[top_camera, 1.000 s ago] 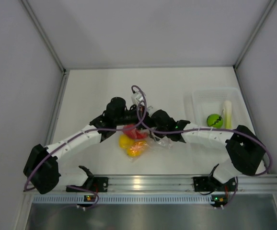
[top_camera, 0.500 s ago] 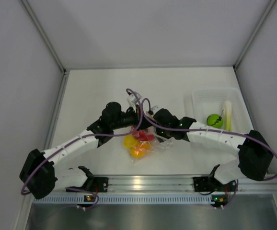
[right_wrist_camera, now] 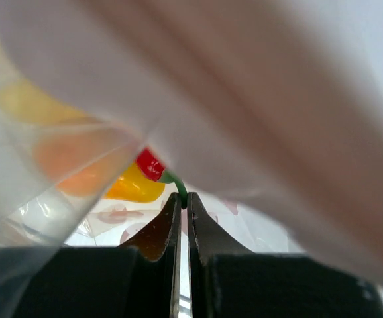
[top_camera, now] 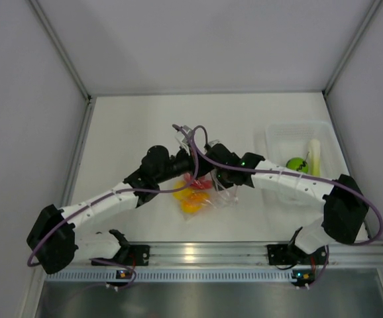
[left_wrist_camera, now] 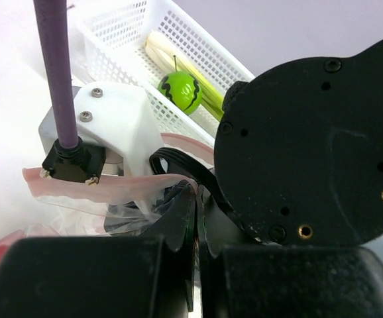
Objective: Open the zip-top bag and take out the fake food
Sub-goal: Pick up the fake vegetable from the zipper food storage bag.
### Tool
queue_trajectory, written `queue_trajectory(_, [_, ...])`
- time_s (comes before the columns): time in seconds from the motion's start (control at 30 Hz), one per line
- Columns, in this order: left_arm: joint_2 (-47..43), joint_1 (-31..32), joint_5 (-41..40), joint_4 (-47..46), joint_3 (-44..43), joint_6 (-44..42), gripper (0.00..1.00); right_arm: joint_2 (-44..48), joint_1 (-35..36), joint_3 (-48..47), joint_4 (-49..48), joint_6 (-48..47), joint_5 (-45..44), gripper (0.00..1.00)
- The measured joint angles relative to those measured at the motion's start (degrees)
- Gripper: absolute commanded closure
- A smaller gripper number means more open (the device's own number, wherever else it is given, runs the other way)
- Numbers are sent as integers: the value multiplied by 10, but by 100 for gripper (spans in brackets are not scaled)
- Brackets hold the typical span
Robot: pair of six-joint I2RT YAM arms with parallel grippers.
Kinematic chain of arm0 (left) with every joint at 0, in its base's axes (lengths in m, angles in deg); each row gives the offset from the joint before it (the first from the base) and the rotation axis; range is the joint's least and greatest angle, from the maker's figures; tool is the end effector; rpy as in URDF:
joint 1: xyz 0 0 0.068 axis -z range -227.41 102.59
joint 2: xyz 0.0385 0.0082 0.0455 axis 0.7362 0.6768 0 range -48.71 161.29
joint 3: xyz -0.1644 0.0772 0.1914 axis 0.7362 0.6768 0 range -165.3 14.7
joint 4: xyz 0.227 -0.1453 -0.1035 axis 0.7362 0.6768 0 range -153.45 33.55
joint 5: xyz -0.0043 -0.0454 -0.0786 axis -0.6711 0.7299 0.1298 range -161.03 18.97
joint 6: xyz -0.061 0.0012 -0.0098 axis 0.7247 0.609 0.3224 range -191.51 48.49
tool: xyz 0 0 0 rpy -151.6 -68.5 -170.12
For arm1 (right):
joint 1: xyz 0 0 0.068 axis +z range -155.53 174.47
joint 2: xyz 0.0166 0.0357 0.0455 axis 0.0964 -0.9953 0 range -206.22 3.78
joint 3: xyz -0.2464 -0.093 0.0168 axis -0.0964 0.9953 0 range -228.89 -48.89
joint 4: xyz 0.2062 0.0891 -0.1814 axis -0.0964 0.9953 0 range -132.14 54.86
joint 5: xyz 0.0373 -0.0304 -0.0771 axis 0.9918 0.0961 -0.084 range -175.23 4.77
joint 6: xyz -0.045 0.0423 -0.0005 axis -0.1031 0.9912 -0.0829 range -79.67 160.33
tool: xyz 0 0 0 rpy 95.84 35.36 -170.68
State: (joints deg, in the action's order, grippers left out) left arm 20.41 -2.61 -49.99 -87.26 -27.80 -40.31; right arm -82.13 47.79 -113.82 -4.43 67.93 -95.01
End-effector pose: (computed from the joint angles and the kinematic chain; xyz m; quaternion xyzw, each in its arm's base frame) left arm 0.2141 -0.2362 0.2765 0.2093 0.6921 -0.5216 0.4529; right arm 0.2102 0.2690 0.2232 -0.1912 0.9405 0.1119 0.2578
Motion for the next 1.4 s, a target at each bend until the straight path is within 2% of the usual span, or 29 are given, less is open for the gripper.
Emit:
queue_trajectory(0.23, [-9,15,-39,-22,31,-12,100,4,4,7,14,8,-13,100])
queue_trajectory(0.4, [-27,24,-45,-19,54,-14,100,32,-12,47,7,8,-13,100])
queue_trajectory(0.73, [-27,24,-66,-15,62,-18,100,50,-35,58,15,5,-29,100])
queue_trajectory(1.03, [-14,24,-132,-13,82,-13,100,94,-37,61,17,5,-21,100])
queue_trajectory(1.2, [-14,34,-144,-13,82,-12,100,94,-37,38,30,8,-25,100])
queue_trajectory(1.4, [-14,76,-156,-12,79,-16,100,41,-37,-22,45,17,-50,100])
